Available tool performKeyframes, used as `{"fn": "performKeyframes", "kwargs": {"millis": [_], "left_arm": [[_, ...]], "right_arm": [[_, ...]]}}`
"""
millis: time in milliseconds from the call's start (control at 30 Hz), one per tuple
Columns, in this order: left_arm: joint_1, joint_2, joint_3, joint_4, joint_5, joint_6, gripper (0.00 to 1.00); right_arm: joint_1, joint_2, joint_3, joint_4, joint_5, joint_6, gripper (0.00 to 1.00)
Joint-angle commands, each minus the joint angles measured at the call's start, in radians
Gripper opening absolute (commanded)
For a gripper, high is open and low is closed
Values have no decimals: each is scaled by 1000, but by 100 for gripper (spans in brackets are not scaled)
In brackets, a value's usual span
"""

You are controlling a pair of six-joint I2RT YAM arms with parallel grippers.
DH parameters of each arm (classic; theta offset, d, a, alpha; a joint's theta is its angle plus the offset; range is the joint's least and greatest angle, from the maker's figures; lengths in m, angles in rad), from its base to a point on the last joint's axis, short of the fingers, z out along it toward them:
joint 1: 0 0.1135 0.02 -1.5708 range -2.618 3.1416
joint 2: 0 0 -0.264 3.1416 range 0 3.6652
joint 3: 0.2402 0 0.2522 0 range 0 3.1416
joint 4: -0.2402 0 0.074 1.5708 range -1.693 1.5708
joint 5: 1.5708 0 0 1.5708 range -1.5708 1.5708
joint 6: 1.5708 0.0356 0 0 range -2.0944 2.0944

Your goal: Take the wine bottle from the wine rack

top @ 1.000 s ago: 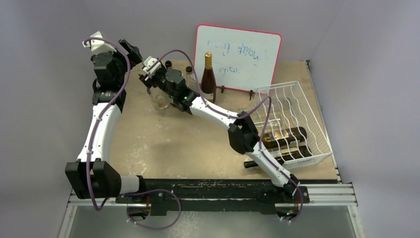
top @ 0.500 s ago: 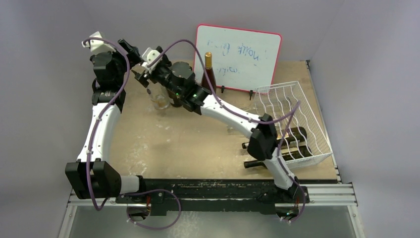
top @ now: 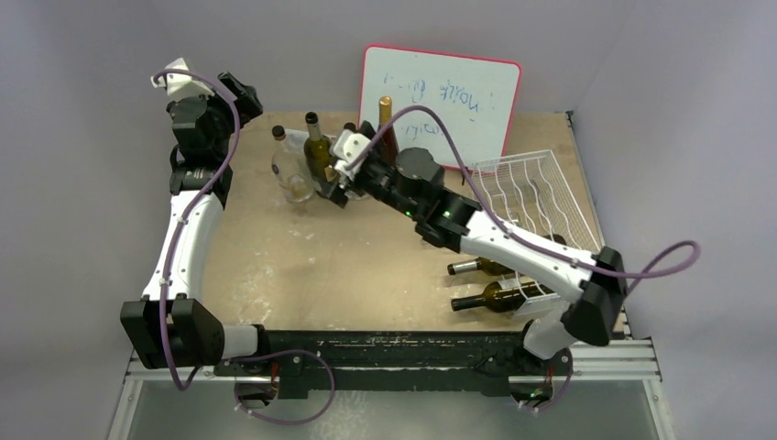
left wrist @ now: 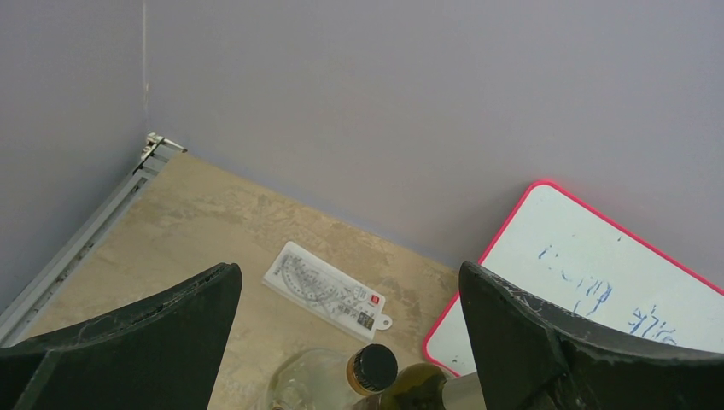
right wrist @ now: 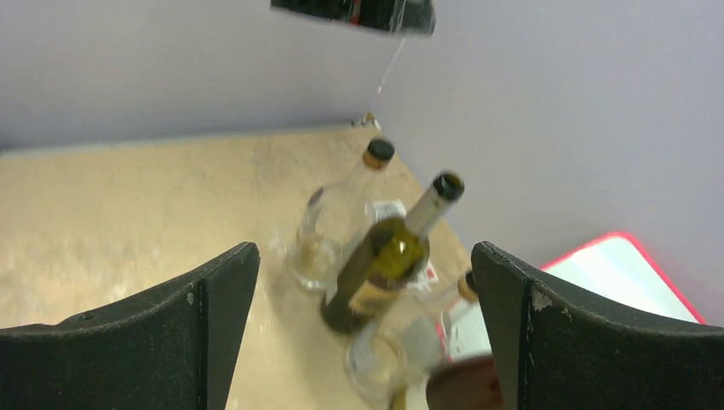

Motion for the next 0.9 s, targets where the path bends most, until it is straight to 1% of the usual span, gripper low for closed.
{"fn": "performKeyframes", "kwargs": {"millis": [0,100,233,433,633,700,800,867], "left_arm": [[6,-23,39,45,30,-7,98],[2,-22,36,51,37,-12,98],[-9,-19,36,52,40,-10,98],[-26,-22,36,47,30,5,98],[-33,-20,35,46,26,7,98],[-32,-20,36,46,25,9,98],[-33,-22,36,46,24,11,98],[-33,-21,36,45,21,12,98]], "right_arm": [[-3,-178,-127,-105,9,-70,97],[-3,-277,-194,-211,15,-73,100],[-3,-367,-239,-389,51,-72,100],[-2,-427,-310,-597,149,-75,100],[-4,-400,-363,-709,199,-144,99],[-5,-371,-380,-723,209,-174,96],[-31,-309,-392,-721,198,-205,89],[-49,-268,-397,-719,188,-223,87]]}}
